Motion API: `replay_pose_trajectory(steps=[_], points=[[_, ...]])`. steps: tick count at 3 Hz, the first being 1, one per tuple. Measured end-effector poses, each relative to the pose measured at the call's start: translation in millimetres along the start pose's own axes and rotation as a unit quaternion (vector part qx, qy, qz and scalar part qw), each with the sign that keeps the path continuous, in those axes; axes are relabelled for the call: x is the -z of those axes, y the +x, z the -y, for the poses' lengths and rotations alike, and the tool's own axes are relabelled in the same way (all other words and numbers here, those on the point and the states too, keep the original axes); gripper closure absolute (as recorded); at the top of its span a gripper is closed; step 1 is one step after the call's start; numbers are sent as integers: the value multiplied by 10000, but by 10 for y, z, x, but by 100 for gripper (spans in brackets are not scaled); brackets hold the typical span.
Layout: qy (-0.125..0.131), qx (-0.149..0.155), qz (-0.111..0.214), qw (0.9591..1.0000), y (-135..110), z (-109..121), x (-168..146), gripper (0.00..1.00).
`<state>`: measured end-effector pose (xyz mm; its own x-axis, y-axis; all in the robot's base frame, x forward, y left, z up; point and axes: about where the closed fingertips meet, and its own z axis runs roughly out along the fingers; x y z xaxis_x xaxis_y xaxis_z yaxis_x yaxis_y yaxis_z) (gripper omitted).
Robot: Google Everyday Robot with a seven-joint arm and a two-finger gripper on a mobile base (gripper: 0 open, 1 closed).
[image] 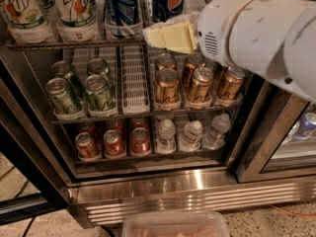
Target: Pick pepsi can from top shelf of fridge
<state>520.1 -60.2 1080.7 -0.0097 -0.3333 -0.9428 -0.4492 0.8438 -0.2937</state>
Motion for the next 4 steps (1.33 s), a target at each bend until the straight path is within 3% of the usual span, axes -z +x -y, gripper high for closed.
replay_pose_trajectory(steps=[2,4], points=[[355,218,289,9987,61,59,-213,19],[754,9,655,9950,7,50,-311,36]])
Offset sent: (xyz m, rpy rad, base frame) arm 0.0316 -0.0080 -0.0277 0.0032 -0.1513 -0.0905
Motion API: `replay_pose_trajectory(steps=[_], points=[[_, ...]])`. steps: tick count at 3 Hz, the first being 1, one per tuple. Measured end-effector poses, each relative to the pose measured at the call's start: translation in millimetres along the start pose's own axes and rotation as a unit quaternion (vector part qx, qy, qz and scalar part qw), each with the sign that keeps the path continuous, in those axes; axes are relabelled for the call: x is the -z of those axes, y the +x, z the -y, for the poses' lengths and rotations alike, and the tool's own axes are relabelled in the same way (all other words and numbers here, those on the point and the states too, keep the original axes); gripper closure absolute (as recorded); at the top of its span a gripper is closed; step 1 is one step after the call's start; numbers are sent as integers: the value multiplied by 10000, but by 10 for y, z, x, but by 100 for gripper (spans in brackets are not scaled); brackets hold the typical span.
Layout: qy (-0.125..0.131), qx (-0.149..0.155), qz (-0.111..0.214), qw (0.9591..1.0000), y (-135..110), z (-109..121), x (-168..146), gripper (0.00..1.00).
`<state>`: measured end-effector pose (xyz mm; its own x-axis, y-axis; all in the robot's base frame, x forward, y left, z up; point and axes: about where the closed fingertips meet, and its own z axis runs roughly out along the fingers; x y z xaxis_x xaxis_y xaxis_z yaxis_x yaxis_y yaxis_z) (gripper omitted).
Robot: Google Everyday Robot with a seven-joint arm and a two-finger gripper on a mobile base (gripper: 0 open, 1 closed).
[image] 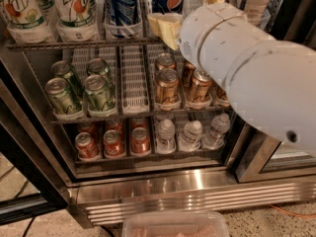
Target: Pick pepsi can from top shelf of fridge
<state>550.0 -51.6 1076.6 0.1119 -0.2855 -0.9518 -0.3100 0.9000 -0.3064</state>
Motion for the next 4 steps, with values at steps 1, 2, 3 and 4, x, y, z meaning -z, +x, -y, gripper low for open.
replay_pose_trajectory(steps=[1,2,3,4], points=[[162,-132,80,9998,4,-19,9,36],[262,-213,108,9994,16,-45,14,35],[307,-251,163,9991,-3,-84,-36,34],[340,-298,205,9988,-19,-91,-110,35]])
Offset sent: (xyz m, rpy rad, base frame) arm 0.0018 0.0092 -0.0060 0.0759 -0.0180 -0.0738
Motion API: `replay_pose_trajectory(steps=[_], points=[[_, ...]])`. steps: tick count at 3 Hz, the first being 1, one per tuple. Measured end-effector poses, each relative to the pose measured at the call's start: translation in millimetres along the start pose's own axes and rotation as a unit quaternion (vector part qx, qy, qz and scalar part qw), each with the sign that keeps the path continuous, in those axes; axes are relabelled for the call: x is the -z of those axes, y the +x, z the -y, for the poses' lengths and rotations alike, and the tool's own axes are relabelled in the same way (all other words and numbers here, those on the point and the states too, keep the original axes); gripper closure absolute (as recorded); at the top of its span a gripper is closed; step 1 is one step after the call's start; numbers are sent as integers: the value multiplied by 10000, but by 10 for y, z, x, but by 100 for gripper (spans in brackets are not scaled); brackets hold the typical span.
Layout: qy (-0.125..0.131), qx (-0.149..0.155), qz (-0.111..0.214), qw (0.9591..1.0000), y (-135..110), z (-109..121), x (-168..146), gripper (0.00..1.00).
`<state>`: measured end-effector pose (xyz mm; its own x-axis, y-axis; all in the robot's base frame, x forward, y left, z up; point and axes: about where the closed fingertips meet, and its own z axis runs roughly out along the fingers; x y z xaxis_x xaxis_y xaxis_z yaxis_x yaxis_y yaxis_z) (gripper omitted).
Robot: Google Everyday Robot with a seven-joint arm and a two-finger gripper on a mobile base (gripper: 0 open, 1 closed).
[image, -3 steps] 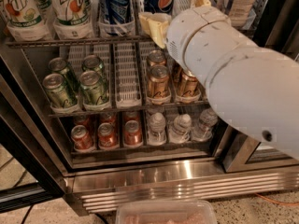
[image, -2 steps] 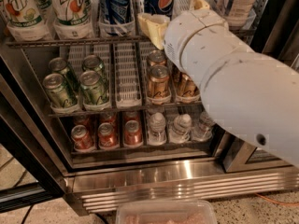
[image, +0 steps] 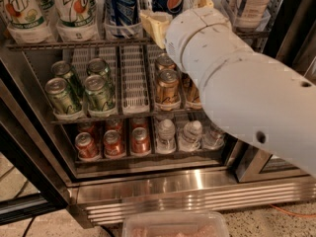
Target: Pick pepsi can from top shelf of fridge
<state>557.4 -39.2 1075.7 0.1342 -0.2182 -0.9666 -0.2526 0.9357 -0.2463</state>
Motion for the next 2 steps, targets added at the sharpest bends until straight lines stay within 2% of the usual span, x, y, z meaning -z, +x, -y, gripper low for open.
replay_pose_trajectory(steps=[2], points=[[139,-105,6,9998,20,48,-144,34]])
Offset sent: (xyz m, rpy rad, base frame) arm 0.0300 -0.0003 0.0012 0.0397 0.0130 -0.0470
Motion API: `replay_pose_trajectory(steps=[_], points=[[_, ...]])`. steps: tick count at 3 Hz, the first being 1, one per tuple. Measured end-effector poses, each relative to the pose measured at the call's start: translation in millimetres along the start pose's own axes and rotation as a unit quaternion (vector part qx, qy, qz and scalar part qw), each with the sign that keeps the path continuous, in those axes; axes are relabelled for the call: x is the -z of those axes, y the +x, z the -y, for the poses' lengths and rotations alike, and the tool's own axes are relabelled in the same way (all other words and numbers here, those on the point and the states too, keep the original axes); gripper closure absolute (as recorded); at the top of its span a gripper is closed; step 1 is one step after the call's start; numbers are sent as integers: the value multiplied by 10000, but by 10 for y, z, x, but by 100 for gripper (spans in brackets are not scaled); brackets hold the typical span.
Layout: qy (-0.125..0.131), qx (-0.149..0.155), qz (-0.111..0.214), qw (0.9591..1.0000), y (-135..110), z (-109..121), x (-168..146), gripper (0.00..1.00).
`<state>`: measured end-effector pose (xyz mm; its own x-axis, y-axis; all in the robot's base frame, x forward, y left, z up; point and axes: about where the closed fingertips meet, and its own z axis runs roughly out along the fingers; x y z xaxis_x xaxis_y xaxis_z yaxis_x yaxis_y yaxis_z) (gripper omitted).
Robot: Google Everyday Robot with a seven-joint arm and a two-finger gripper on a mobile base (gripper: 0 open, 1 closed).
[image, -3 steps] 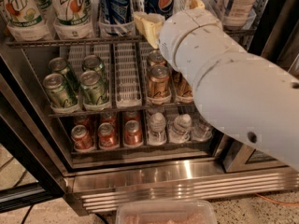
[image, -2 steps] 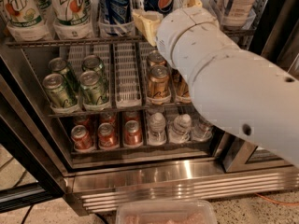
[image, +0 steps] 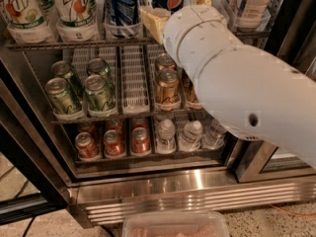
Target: Pick pepsi can from top shelf of fridge
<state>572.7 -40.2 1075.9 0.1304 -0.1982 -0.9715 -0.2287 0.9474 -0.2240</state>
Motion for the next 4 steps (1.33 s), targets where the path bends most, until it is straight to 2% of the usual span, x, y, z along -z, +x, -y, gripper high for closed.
replay_pose_trajectory(steps=[4], points=[[268,-167,-61,9995,34,100,-189,36]])
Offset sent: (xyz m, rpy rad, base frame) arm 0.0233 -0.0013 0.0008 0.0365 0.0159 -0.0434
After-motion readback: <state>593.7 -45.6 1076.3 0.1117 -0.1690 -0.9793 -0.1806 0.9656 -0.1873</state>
